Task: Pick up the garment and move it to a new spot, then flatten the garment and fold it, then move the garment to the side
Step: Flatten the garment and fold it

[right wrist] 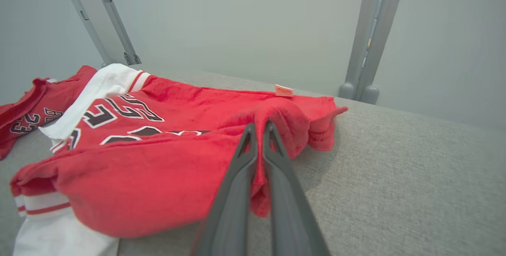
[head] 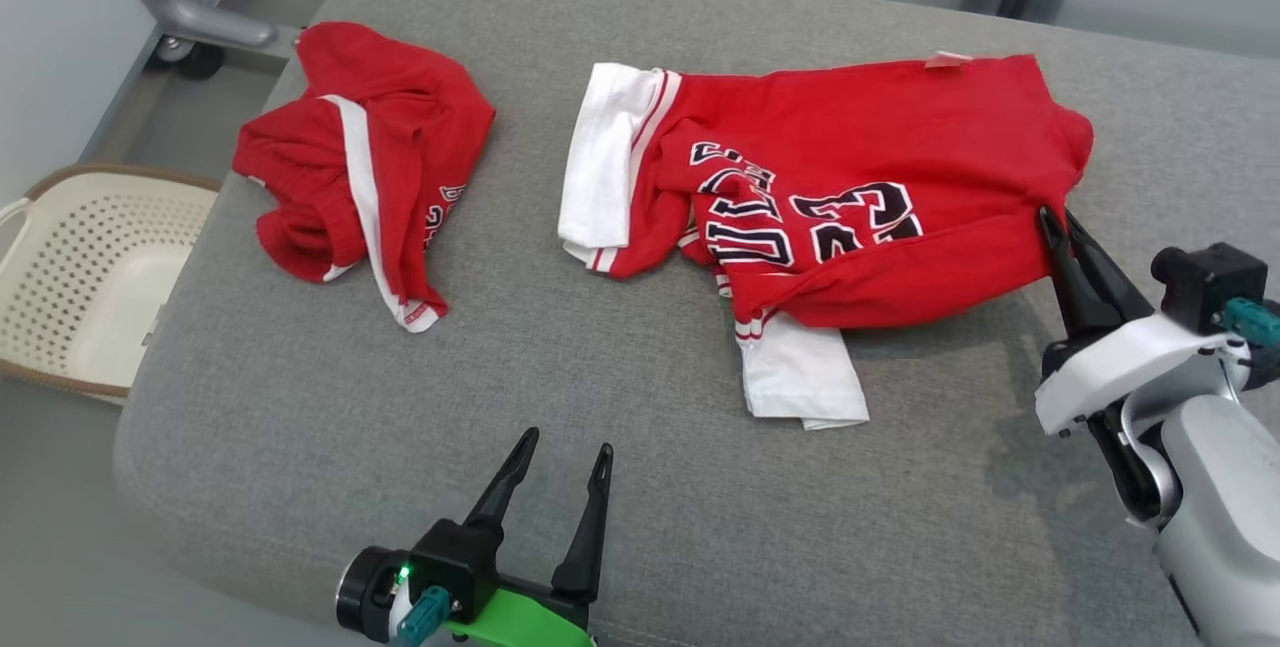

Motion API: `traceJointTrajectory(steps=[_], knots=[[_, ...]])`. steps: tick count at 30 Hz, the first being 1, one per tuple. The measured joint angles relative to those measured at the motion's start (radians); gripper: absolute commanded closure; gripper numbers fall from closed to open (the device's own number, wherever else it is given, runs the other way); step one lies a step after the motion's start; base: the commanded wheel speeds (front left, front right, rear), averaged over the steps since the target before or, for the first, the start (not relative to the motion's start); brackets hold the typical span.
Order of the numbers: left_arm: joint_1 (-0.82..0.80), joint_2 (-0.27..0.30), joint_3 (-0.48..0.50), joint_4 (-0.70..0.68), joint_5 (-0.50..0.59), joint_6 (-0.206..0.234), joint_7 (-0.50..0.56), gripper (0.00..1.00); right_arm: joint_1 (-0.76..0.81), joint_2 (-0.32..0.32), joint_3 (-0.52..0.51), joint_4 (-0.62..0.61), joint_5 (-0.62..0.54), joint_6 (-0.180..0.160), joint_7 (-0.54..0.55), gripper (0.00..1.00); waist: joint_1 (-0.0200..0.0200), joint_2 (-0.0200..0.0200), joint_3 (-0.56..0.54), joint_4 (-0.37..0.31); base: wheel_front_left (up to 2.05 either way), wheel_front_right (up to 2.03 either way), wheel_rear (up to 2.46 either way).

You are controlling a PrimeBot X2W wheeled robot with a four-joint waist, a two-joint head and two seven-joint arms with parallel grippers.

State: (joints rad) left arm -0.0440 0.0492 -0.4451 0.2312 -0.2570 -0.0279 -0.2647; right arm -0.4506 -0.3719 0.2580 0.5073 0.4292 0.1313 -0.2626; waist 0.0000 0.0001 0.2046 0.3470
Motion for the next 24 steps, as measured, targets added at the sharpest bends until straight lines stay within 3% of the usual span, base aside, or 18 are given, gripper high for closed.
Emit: traceJointTrajectory(steps=[6,12,13,14,24], knots=[[0.01,0.0,0.024,0.005,0.004,-0.007,0.0,0.0,0.1,-0.002,0.0,-0.083,-0.002,0.0,0.0,1.0,0.0,0.0,-0.042,-0.08,0.0,0.0,0.0],[0.017,-0.001,0.034,0.016,0.004,-0.012,0.0,0.0,0.216,0.01,-0.114,-0.124,-0.012,0.0,0.0,1.0,0.0,0.0,-0.082,-0.137,0.0,0.0,0.0],[0.02,-0.001,0.037,0.018,0.004,-0.012,0.0,0.0,0.244,0.022,-0.127,-0.127,-0.009,0.0,0.0,0.63,0.0,0.0,-0.088,-0.145,0.0,0.0,0.0],[0.023,-0.001,0.041,0.02,0.004,-0.013,0.0,0.0,0.271,0.031,-0.126,-0.123,-0.009,0.0,0.0,0.0,-0.0001,0.0,-0.093,-0.153,0.0,0.0,0.0],[0.029,-0.001,0.097,0.045,0.021,-0.017,0.0,0.0,0.363,0.095,-0.208,-0.178,-0.058,0.0,0.0,0.0,-0.0001,0.0,-0.126,-0.253,0.0,0.0,0.0]])
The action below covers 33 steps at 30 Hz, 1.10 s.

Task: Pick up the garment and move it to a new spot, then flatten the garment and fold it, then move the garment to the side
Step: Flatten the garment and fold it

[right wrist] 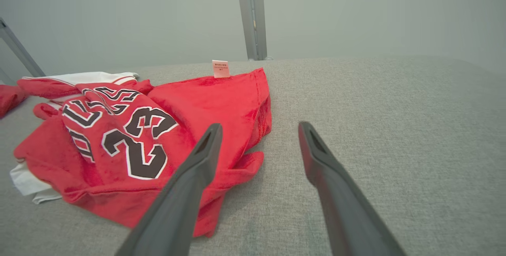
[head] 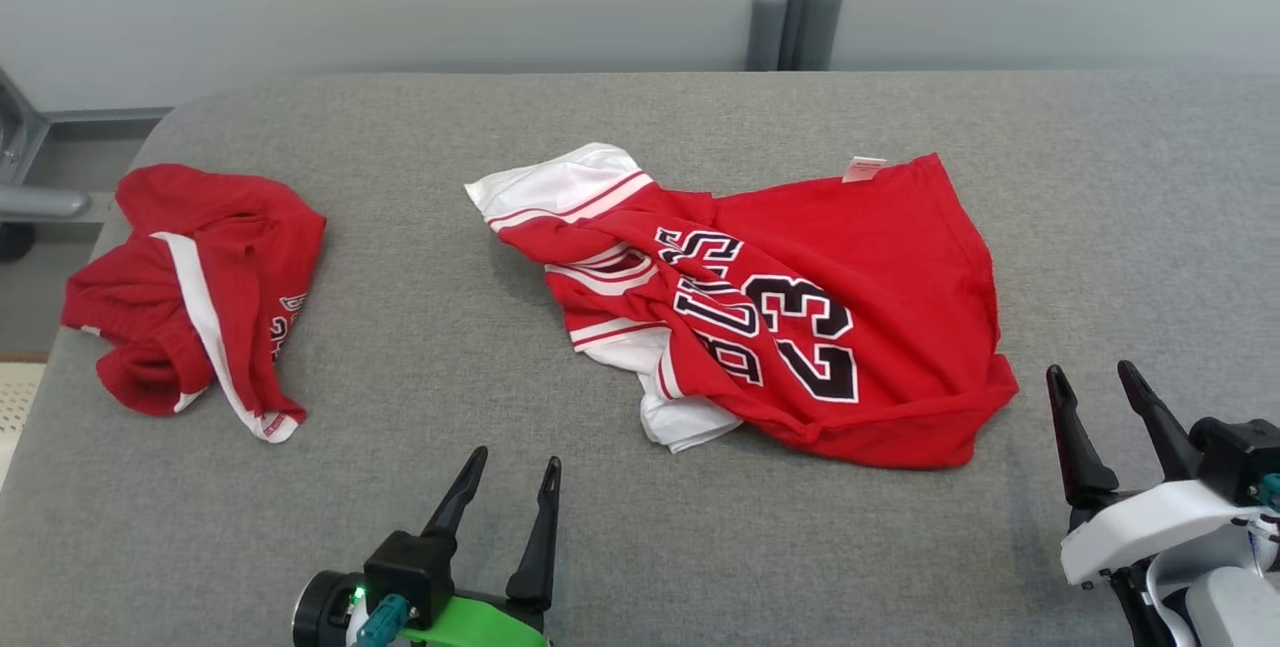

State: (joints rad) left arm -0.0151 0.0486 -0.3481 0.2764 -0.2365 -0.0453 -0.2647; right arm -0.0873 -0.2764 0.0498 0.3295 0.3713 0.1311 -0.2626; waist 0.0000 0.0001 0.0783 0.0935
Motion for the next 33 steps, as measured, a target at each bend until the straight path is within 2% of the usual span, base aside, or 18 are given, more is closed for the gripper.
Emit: traceJointTrajectory(steps=[6,11,20,24,33], knots=[[-0.03,0.0,0.06,0.015,0.0,0.01,0.0,0.0,-0.01,0.033,0.016,-0.05,-0.024,0.0,0.0,0.0,0.0,0.0,0.009,-0.065,0.0,0.0,0.0],[-0.102,0.0,0.084,0.112,-0.023,-0.011,0.0,0.0,-0.026,0.049,0.03,-0.06,-0.027,0.0,0.0,0.0,0.0,0.0,0.043,-0.097,0.0,0.0,0.0],[-0.347,0.008,0.181,0.273,-0.008,-0.051,0.0,0.0,-0.072,0.051,0.062,-0.052,-0.024,0.0,0.0,0.0,0.0,0.0,0.14,-0.17,0.0,0.0,0.0],[-0.434,0.023,0.233,0.353,-0.007,-0.053,0.0,0.0,-0.092,0.054,0.066,-0.05,-0.023,0.0,0.0,0.0,0.0,0.0,0.175,-0.205,0.0,0.0,0.0],[-0.529,0.028,0.292,0.426,-0.024,-0.074,0.0,0.0,-0.102,0.071,0.065,-0.037,-0.014,0.0,0.0,0.0,0.0,0.0,0.23,-0.257,0.0,0.0,0.0]])
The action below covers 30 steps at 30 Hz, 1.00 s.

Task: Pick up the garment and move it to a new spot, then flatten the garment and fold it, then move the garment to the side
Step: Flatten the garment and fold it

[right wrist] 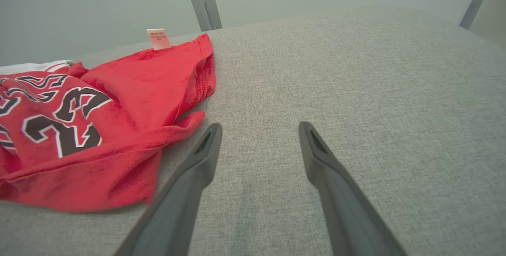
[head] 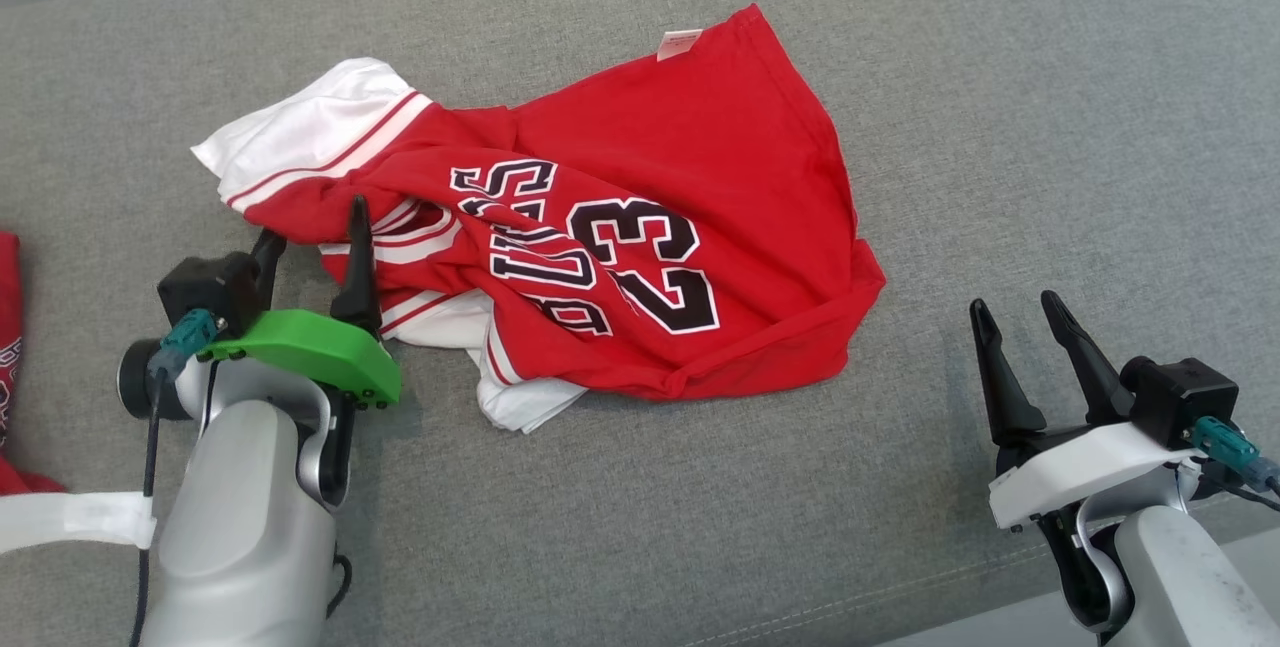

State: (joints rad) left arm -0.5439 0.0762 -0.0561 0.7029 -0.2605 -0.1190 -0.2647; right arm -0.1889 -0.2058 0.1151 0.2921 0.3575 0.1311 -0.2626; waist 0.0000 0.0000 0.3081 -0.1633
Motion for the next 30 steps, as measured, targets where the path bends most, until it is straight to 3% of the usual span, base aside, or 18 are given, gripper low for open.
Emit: traceJointTrajectory(steps=[1,2,12,17,23,24,25,30], knots=[[-0.012,0.002,0.002,-0.001,0.001,-0.001,0.0,0.75,0.0,0.001,0.0,0.001,0.0,0.0,0.0,0.0,0.0,0.0,0.004,-0.002,0.0,0.0,0.0],[-0.024,0.007,0.0,-0.007,0.01,-0.004,0.0,1.0,-0.001,0.002,0.0,0.001,0.0,0.0,0.0,0.0,0.0,0.0,0.008,-0.004,0.0,0.0,0.0],[-0.179,0.069,-0.008,-0.082,0.092,-0.009,0.0,1.0,-0.042,0.011,0.012,-0.007,0.002,0.0,0.0,0.0,0.0,0.0,0.046,-0.021,0.0,0.0,0.0],[-0.315,0.128,-0.017,-0.031,0.142,-0.007,0.0,1.0,-0.055,0.022,0.031,-0.007,0.002,0.0,0.0,0.0,0.0,0.0,0.073,-0.052,0.0,0.0,0.0],[-0.436,0.2,-0.006,0.081,0.177,0.027,0.0,1.0,-0.073,0.042,0.051,-0.005,0.003,0.0,0.0,0.0,0.0001,0.0,0.114,-0.104,0.0,0.0,0.0],[-0.444,0.202,-0.006,0.101,0.179,0.03,0.0,0.61,-0.074,0.044,0.051,-0.005,0.003,0.0,0.0,0.0,0.0001,0.0,0.121,-0.113,0.0,0.0,0.0],[-0.449,0.199,-0.006,0.122,0.179,0.032,0.0,0.0,-0.074,0.045,0.051,-0.004,0.003,0.0,0.0,0.0,0.0001,0.0,0.127,-0.12,0.0,0.0,0.0],[-0.447,0.152,0.013,0.133,0.147,0.04,0.0,0.0,-0.073,0.048,0.035,0.011,0.008,0.0,0.0,0.0,0.0001,0.0,0.146,-0.129,0.0,0.0,0.0]])
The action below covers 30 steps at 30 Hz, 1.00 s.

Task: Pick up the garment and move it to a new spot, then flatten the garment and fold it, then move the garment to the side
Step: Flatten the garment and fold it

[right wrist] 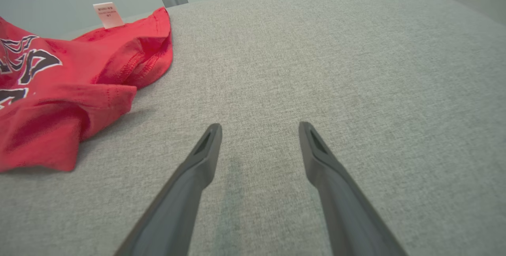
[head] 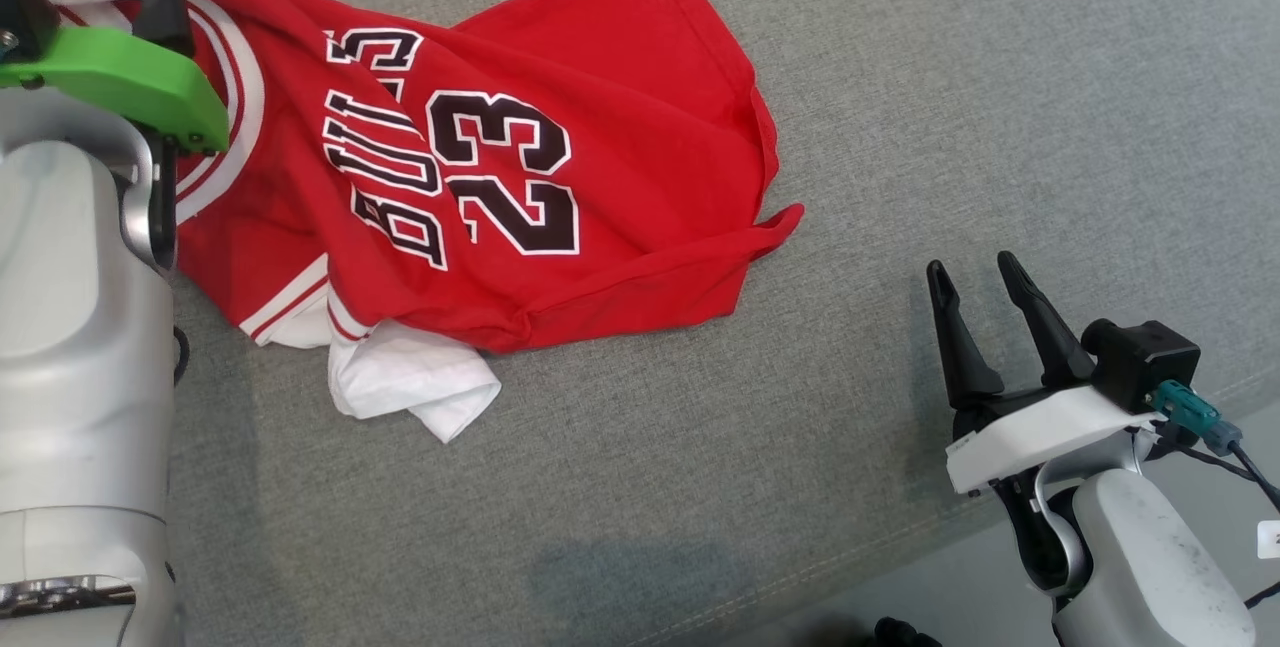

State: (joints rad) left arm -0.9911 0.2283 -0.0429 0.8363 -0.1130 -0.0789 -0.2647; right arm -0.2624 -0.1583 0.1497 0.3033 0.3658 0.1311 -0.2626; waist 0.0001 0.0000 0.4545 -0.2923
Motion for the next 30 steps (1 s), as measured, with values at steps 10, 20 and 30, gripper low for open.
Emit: traceJointTrajectory(steps=[10,20,30], knots=[[0.222,-0.078,0.082,-0.101,-0.068,0.002,0.0,0.0,0.002,0.003,0.008,0.016,0.003,0.0,0.0,0.0,0.0,0.0,-0.046,0.071,0.0,0.0,0.0],[0.452,-0.17,0.072,-0.146,-0.126,-0.026,0.0,0.0,0.015,0.004,0.024,0.042,0.012,0.0,0.0,0.0,-0.0001,0.0,-0.132,0.146,0.0,0.0,0.0],[0.551,-0.179,-0.051,-0.112,-0.266,-0.01,0.0,0.0,0.032,0.002,0.029,0.048,0.021,0.0,0.0,0.0,-0.0002,0.0,-0.179,0.141,0.0,0.0,0.0]])
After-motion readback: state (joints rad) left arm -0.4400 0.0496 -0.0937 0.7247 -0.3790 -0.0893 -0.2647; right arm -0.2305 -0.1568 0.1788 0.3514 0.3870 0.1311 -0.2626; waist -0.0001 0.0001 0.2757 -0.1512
